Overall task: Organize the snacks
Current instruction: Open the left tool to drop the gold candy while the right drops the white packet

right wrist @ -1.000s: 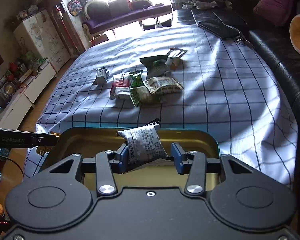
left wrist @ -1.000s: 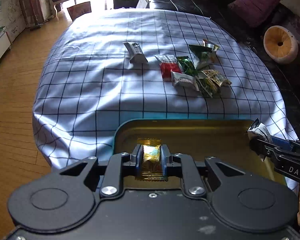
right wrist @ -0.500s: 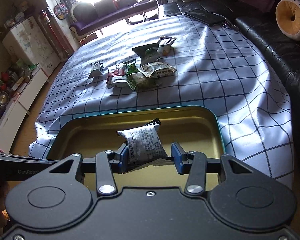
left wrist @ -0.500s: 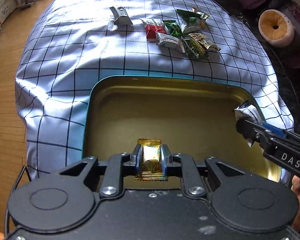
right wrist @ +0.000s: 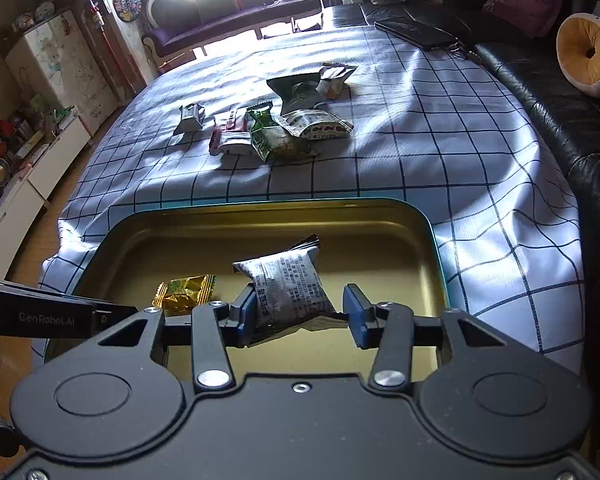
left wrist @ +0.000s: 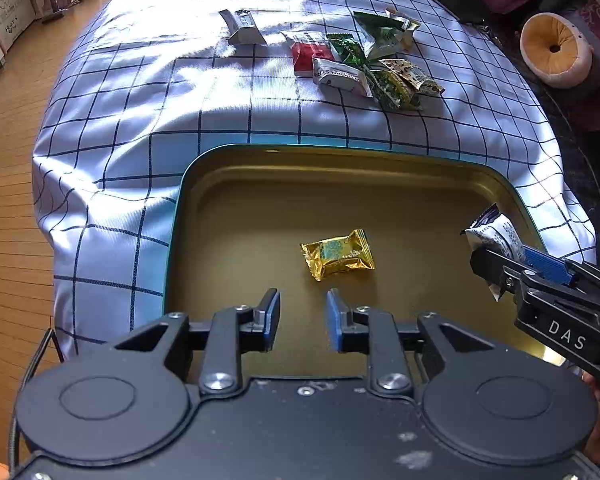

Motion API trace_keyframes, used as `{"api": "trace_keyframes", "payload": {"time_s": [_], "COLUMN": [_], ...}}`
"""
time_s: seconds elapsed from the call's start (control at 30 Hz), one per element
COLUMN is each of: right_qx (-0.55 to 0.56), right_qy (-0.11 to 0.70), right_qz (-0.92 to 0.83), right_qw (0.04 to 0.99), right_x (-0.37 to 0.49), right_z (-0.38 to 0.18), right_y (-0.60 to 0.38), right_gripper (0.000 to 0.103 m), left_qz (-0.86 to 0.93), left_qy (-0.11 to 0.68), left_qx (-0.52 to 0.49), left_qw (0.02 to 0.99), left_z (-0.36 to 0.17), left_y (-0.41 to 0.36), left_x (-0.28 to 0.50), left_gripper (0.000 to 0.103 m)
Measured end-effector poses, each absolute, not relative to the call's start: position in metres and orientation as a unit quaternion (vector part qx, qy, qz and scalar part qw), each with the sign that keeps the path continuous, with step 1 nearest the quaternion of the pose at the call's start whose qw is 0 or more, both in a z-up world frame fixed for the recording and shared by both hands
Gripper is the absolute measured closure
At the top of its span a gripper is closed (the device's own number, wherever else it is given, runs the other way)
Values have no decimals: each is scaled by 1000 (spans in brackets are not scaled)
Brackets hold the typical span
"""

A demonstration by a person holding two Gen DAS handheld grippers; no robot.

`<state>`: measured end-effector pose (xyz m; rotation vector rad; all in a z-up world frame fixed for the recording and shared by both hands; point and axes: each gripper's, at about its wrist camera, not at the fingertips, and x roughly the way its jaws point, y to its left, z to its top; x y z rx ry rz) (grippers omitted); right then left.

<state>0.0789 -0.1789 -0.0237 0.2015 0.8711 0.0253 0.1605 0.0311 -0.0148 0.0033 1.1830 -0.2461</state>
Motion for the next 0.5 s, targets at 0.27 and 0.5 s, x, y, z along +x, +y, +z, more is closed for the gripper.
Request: {"api": "trace_keyframes", "payload": {"time_s": [0.27,0.5], "right_qx": [102,102], "right_qy": [422,431], "right_qz": [17,16], "right_qw": [901,896], "right_x": [79,80], "right_z": [-24,-26], "right_y": [-180,-180], "right_gripper": [49,49], "left_qz": [-113,-109], "left_qy": [554,557], "left_qx": [14,13], "left_qw": [824,823], "left_z": [-17,-19], "left_y": [29,29], "left_x": [160,161], "left_gripper": [74,71]}}
